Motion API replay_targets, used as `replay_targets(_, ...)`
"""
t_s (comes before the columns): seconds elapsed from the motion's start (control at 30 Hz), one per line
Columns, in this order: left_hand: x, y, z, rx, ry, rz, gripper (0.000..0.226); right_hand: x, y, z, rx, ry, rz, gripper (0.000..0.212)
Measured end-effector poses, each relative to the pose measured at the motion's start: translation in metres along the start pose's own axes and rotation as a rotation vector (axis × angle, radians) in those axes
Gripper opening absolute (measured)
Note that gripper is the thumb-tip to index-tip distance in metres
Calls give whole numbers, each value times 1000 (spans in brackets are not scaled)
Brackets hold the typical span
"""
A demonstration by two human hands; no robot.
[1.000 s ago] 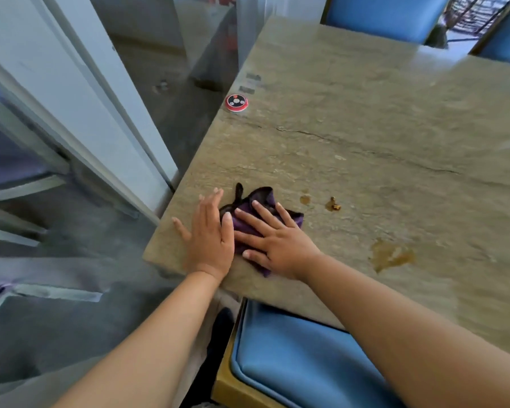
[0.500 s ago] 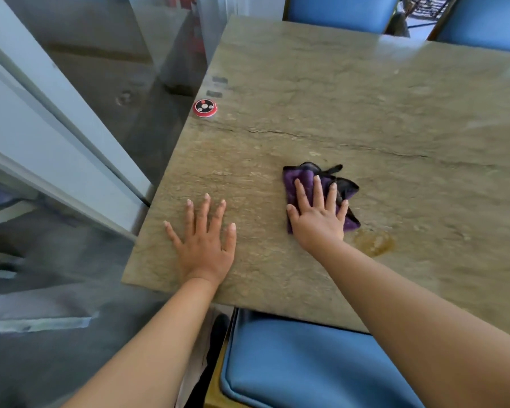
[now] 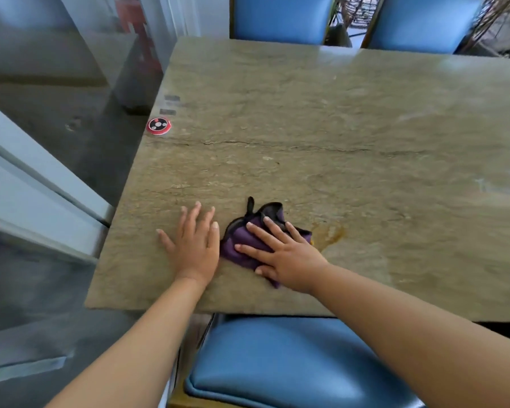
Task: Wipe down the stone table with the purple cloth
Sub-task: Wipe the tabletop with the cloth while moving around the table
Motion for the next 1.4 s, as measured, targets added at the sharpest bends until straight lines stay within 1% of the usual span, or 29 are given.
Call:
replay_targets(0.07, -1, -30, -12, -6, 71, -138, 69, -17, -27, 1, 49, -34, -189, 67)
replay_targets(0.1, -1, -43, -18, 5, 109, -186, 64, -28, -42, 1, 77, -55, -305, 67)
replay_targets(0.17, 1, -59, -30, 67, 181, -232, 52, -52, -72, -3, 149, -61, -550, 61)
replay_targets(0.2, 3, -61, -34, 104, 204, -234, 49, -60, -80, -4, 182, -42, -636, 60)
replay_targets(0.27, 6, -61, -39, 147, 229, -226, 49, -62, -80, -5, 239, 21, -694, 62)
replay_targets(0.33, 7, -60, -39, 137, 232, -227, 48, -52, -61, -3, 288, 77, -616, 62)
replay_targets(0.4, 8, -60, -37, 81, 218, -223, 49, -41, -26, -1, 253, 117, -401, 61)
replay_targets(0.47, 12, -60, -29, -32, 145, -205, 61, -37, 5, -5, 167, 148, -148, 58)
replay_targets(0.5, 15, -58, -25, -81, 97, -209, 67, -38, 11, -8, 124, 157, -56, 58)
replay_targets(0.57, 24, -54, -17, -151, 10, -248, 69, -36, 4, -9, 85, 119, 34, 55)
replay_targets(0.6, 30, -51, -14, -159, -19, -260, 66, -33, -7, -8, 75, 85, 27, 54)
replay_targets(0.63, 38, -47, -11, -134, -40, -252, 64, -29, -20, -6, 73, 45, -25, 55)
replay_targets(0.67, 45, -42, -9, -76, -46, -229, 61, -24, -36, -3, 88, 1, -122, 59)
replay_targets(0.73, 57, -29, -11, 105, -13, -140, 53, -14, -57, 2, 160, -75, -353, 66)
replay_targets(0.77, 61, -21, -14, 193, 11, -80, 50, -8, -59, 3, 193, -93, -424, 68)
replay_targets(0.8, 63, -13, -16, 242, 24, -20, 49, -1, -54, 5, 209, -98, -440, 68)
replay_targets(0.83, 64, -7, -16, 246, 22, 22, 50, 7, -44, 6, 202, -98, -400, 66)
replay_targets(0.87, 63, -3, -15, 219, -2, 32, 51, 15, -32, 8, 179, -104, -321, 63)
replay_targets(0.97, 60, -5, -8, 54, -105, -3, 62, 43, -10, 14, 93, -141, -82, 52)
replay_targets(1.07, 60, -8, -2, -29, -174, -8, 66, 84, -8, 26, 36, -171, 26, 50)
replay_targets(1.13, 60, -7, 0, -64, -196, 20, 65, 113, -14, 38, 35, -205, 10, 50)
replay_targets(1.17, 60, -6, -1, -45, -187, 23, 65, 127, -18, 44, 37, -215, -18, 49)
replay_targets(1.3, 63, -12, -12, 223, -37, -37, 61, 163, -40, 70, 19, -259, -129, 53)
replay_targets(1.4, 66, -12, -20, 374, 56, -35, 63, 169, -69, 76, 49, -309, -266, 49)
Point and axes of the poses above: each hand's wrist, its own x-axis towards the middle knuckle, its own z-axis out of the back of the hand, y = z × x, the point moved 6 cm from there along x, towards the middle knuckle, and after that the axes turned 6 degrees about x, right-handed, at the moved point
